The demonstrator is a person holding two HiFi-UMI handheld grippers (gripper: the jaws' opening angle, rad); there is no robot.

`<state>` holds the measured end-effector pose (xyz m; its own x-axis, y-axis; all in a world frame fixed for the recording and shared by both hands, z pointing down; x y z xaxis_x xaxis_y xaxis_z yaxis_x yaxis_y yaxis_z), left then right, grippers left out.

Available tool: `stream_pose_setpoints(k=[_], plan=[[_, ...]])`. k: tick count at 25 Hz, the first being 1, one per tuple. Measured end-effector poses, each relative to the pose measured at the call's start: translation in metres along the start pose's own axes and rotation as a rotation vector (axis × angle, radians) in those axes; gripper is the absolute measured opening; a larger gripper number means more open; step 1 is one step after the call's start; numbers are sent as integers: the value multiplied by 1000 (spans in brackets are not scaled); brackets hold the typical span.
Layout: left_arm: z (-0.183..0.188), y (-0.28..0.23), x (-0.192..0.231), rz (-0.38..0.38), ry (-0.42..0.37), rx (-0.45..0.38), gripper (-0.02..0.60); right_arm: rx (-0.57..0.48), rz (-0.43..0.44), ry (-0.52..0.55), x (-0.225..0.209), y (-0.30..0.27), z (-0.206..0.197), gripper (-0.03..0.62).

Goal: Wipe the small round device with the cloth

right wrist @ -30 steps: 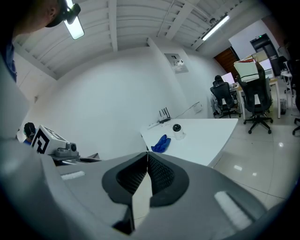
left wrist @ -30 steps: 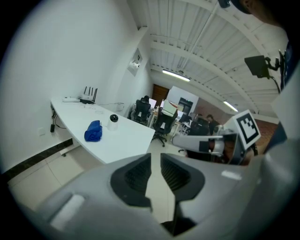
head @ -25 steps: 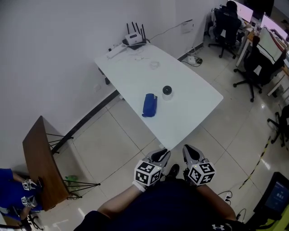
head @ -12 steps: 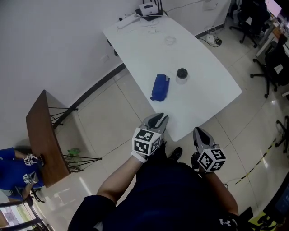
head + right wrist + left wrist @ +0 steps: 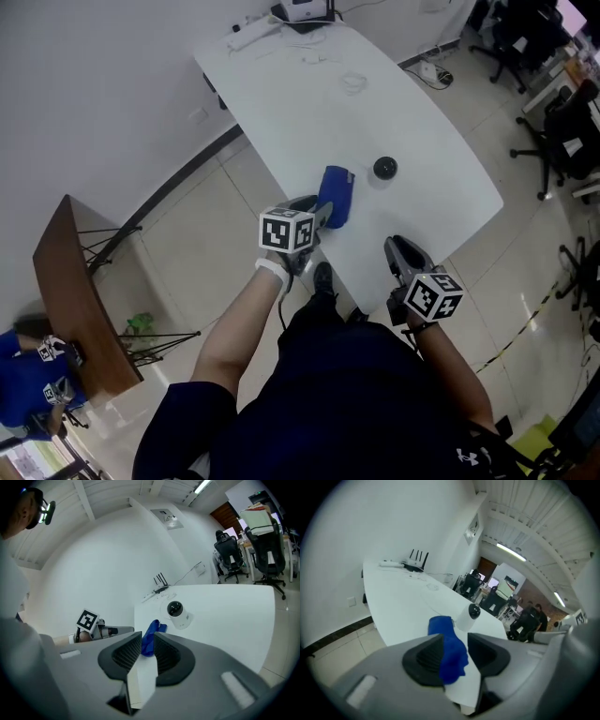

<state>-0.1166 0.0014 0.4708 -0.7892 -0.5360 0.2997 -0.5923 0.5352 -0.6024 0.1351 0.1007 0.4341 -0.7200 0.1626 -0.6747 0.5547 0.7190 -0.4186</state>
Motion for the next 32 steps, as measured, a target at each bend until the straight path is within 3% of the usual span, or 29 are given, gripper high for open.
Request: stream_pose_setpoints(k=[4, 8, 13, 18, 29, 32], plan=[[-4, -33, 24, -70, -6, 85, 175, 85, -14, -68, -7, -57, 4, 134], [-8, -53, 32, -105, -65, 157, 198, 153, -26, -189, -25, -117, 5, 229], [-9, -62, 30, -80, -117, 208, 222, 229, -20, -276, -48, -163, 4, 265], [-15, -71, 22, -70, -129, 231, 227, 318, 26, -270, -52, -182, 3, 265], [-42, -58, 18, 48, -150, 136, 239, 471, 55, -109, -46, -203, -12, 283], [-42, -57, 20, 40, -114, 129, 239, 501, 38, -96, -46, -211, -15, 240]])
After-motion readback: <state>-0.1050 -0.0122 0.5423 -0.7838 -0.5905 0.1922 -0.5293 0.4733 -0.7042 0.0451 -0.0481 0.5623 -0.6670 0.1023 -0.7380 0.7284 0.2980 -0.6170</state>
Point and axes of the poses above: the fingertips, and each gripper's own axes: y backward along the fingers, x to its left, z out of its top, the point moved 9 cm from there along y, backward along the fingers, and after that the axes turned 11 degrees about -y, right-handed, at the moved point
